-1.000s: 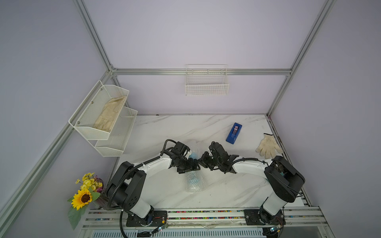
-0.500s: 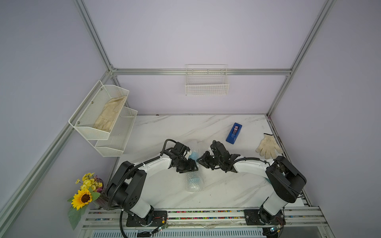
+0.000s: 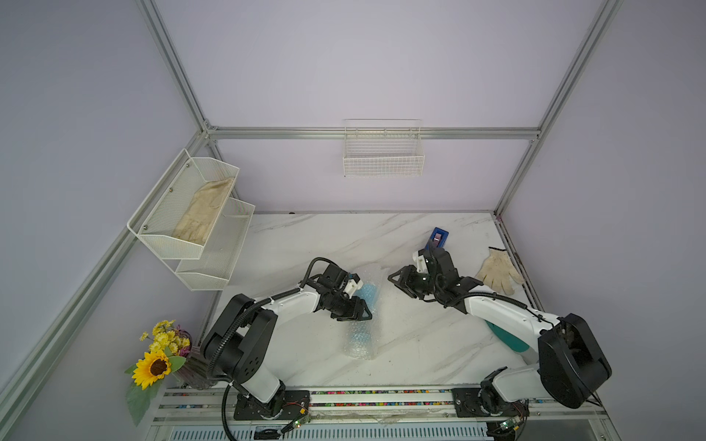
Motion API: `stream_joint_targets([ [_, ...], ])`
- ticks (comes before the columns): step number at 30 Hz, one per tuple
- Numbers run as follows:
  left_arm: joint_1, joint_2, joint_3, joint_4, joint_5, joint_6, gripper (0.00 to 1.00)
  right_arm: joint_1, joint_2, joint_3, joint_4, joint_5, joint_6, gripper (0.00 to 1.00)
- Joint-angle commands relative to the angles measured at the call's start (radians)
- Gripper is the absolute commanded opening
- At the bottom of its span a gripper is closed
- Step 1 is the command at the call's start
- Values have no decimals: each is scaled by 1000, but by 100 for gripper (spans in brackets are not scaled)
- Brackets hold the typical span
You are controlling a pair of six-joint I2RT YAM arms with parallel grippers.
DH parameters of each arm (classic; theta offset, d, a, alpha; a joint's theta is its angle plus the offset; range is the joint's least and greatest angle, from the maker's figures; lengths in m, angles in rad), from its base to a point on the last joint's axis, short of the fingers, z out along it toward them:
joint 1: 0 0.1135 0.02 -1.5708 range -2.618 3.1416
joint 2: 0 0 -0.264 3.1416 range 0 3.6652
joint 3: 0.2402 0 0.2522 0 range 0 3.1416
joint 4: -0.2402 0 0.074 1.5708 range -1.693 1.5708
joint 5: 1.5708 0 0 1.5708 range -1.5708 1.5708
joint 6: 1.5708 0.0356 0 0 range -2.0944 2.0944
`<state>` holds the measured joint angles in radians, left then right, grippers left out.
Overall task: Wrap wine glasses in bubble wrap
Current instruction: Wrap the wine glass in bubble wrap.
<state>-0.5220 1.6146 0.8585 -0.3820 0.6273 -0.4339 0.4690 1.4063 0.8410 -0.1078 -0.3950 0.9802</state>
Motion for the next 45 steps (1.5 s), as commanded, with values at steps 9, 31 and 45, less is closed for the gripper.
stream_joint_targets([
  [9, 7, 74, 122, 61, 156, 85, 60, -30, 17, -63, 32, -165, -101, 36],
  [31, 5, 91, 137, 65, 165, 97, 75, 117, 164, -40, 240, -186, 55, 31],
  [45, 1, 64, 125, 50, 115, 90, 89, 124, 168, -43, 243, -162, 86, 30],
])
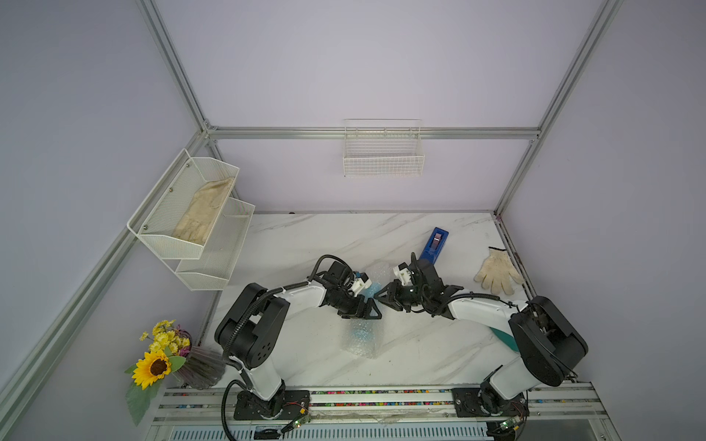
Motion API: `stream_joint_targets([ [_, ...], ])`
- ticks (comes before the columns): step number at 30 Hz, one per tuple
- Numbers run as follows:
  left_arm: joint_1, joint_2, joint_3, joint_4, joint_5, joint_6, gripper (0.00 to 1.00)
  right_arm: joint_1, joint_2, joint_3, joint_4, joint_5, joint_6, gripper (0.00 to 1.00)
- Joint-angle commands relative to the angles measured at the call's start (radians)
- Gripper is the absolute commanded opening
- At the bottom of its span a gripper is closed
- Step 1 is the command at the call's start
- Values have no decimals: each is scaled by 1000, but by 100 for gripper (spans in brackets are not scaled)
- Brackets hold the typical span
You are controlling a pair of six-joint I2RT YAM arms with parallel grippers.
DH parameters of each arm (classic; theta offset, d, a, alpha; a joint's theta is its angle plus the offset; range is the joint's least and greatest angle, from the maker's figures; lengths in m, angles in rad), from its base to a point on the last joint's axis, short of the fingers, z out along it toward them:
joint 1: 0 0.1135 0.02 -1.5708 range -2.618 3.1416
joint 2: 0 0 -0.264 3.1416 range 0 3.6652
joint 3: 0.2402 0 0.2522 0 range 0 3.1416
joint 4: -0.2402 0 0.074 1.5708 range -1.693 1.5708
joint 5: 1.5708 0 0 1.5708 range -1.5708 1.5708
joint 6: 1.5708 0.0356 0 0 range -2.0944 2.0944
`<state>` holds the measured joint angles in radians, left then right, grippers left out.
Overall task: Wrap wine glasses in bubble wrap
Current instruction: Wrap the wine glass in bubble wrap, then tear off the tape using the Tape Cutter.
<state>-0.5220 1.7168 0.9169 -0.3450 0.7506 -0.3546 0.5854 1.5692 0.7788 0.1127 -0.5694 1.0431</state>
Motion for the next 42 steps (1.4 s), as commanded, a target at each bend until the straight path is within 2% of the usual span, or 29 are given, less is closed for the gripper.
stream_joint_targets([
  [1, 2, -39, 68, 3, -16, 10, 86, 8, 5, 19, 24, 12, 24, 30],
  [4, 1, -39, 71, -16, -27, 21, 72, 8, 3, 28, 12, 14, 19, 30],
  [7, 1, -43, 68, -19, -30, 25, 64, 7, -4, 38, -7, 22, 10, 30],
  [15, -4, -57, 78, -19, -35, 9, 54, -31, -40, 51, -51, 31, -7, 30],
  [23, -9, -65, 91, -16, -46, -18, 54, -250, -185, 108, -210, 18, -133, 31],
  [26, -9, -66, 97, -14, -64, -26, 54, -336, -187, 161, -289, 51, -217, 31],
  [32, -9, -53, 103, 1, -81, -45, 54, -503, -88, 205, -280, 51, -351, 32],
  [42, -9, -24, 137, 28, -87, -64, 54, -633, 146, 298, -258, -33, -411, 35],
])
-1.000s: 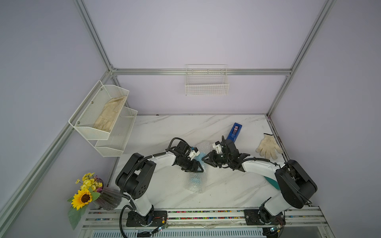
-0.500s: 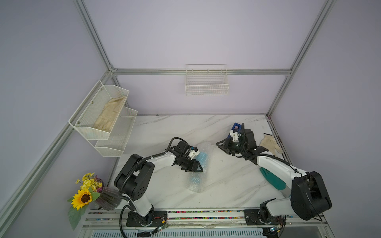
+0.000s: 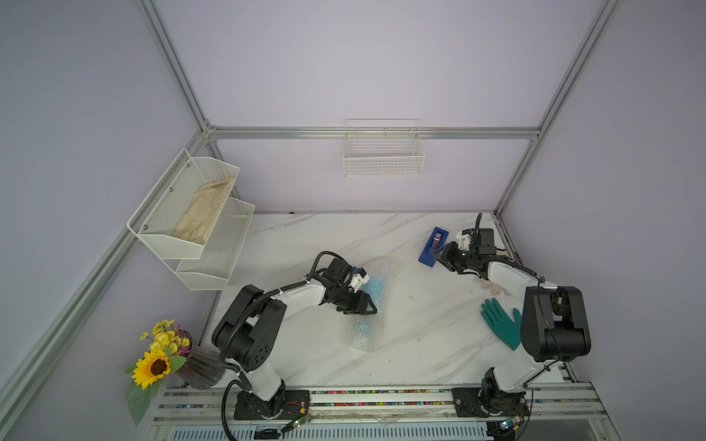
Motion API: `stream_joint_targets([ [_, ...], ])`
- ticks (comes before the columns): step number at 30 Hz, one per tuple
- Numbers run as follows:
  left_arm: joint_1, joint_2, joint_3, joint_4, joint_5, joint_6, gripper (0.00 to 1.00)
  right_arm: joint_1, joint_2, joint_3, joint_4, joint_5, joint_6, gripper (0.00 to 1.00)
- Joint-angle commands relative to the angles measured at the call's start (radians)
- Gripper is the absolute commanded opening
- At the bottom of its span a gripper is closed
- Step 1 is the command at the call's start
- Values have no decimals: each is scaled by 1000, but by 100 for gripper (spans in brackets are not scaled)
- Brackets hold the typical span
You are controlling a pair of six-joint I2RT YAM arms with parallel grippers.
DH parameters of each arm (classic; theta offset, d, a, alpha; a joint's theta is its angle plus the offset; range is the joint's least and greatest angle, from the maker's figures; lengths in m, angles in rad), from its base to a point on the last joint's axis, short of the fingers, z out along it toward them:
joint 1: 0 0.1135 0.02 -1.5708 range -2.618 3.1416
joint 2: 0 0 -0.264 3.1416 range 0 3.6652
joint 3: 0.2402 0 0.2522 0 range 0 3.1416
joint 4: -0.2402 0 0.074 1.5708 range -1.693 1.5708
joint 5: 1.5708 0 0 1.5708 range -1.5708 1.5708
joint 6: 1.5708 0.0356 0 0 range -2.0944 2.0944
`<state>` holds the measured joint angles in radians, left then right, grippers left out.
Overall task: Wrap wine glasses in bubble wrap
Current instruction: Tear off the tape using the Tape Cutter.
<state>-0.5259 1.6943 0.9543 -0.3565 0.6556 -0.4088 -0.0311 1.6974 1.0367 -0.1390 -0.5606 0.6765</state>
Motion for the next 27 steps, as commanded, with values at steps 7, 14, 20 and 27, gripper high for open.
stream_joint_targets([
  [7, -5, 26, 124, 45, 29, -10, 53, -36, 102, 85, 24, -63, -77, 37],
  [14, -4, 29, 124, 47, 36, -8, 53, -46, 180, 144, 69, -81, -81, 37],
  [20, -5, 34, 123, 47, 41, -7, 53, -47, 242, 202, 93, -107, -77, 37],
  [27, -5, 38, 122, 47, 41, -7, 53, -47, 292, 233, 105, -139, -74, 37],
])
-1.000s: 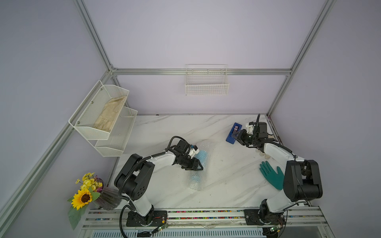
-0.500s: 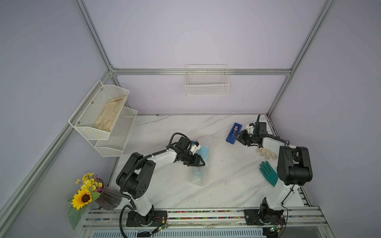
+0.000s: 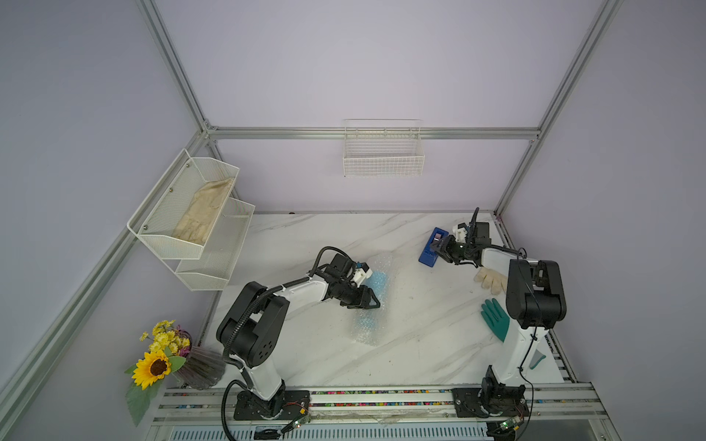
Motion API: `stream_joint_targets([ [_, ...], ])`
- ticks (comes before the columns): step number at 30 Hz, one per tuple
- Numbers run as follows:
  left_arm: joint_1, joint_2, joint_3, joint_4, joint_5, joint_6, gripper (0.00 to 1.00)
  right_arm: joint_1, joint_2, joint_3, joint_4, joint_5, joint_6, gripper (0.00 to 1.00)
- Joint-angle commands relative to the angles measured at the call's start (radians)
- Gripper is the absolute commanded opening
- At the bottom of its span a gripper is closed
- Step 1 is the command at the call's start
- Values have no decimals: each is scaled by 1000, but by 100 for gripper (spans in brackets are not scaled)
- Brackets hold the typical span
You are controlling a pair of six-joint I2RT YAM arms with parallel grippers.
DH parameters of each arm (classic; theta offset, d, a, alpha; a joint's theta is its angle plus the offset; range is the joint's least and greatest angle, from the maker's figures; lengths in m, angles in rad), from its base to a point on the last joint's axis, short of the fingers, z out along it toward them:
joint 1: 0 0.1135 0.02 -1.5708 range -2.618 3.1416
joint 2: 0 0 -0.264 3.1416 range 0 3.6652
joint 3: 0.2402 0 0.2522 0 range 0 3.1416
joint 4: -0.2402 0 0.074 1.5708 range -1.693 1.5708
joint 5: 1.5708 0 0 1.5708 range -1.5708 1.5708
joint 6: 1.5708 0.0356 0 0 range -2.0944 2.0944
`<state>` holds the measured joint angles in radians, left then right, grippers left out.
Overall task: Wrap wine glasses in bubble wrap
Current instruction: Tear off the tape using the Tape Cutter.
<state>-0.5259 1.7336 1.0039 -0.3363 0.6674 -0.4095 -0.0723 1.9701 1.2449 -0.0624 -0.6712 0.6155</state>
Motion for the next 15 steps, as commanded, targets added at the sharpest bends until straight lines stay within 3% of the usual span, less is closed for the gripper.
stream_joint_targets([
  [1, -5, 0, 73, 26, 28, -7, 53, -6, 23, 27, 29, -27, -14, 37],
  [15, -4, 5, 70, 26, 27, -5, 53, -6, 34, 16, 67, -94, -14, 32],
])
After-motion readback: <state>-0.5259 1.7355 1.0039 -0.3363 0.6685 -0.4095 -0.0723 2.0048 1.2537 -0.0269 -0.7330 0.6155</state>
